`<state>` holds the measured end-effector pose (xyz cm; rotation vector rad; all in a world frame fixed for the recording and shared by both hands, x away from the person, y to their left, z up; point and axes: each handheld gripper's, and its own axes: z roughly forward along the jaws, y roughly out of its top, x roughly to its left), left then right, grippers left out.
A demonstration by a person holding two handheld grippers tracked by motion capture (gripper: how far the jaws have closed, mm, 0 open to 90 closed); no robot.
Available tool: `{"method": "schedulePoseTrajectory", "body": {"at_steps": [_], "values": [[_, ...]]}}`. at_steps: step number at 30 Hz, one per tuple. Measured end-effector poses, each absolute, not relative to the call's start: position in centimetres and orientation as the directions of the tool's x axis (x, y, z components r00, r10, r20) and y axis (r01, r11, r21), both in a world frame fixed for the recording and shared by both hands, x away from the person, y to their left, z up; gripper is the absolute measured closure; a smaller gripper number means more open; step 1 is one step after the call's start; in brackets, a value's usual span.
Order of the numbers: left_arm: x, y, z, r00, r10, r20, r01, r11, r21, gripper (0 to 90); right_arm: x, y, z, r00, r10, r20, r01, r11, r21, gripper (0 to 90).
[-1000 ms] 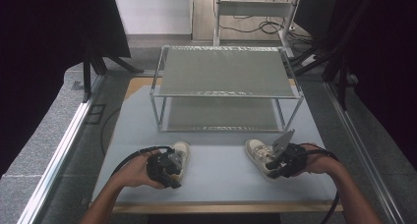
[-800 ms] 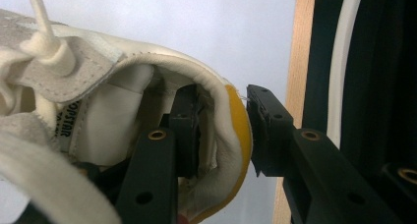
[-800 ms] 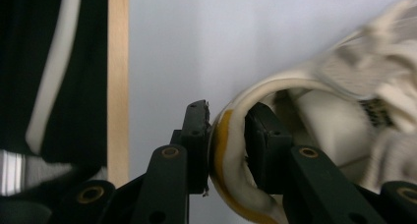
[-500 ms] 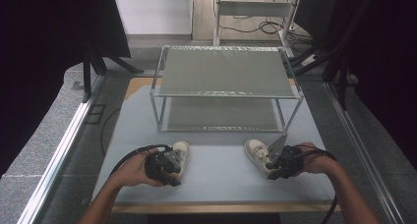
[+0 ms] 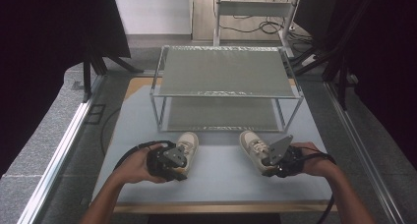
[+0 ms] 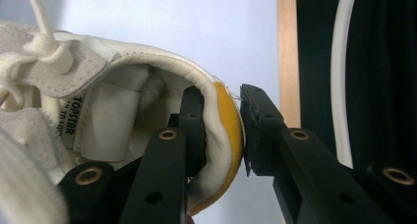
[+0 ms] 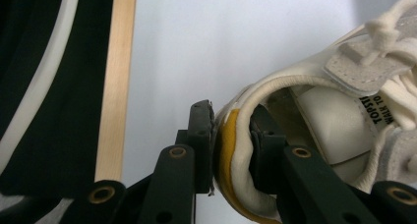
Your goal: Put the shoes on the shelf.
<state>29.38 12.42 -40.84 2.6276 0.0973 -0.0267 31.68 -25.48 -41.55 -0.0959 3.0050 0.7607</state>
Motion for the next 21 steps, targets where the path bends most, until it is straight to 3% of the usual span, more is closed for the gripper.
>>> {"method": "schedulePoseTrajectory", "body": {"at_steps": [21], "values": [[35.4, 8.6, -40.0, 0.998, 0.064, 0.002, 0.053, -0.836, 0.546, 73.0, 36.6, -21.7, -40.1, -0.997, 0.028, -0.074, -0.017, 0.843, 0.538, 75.4]]}}
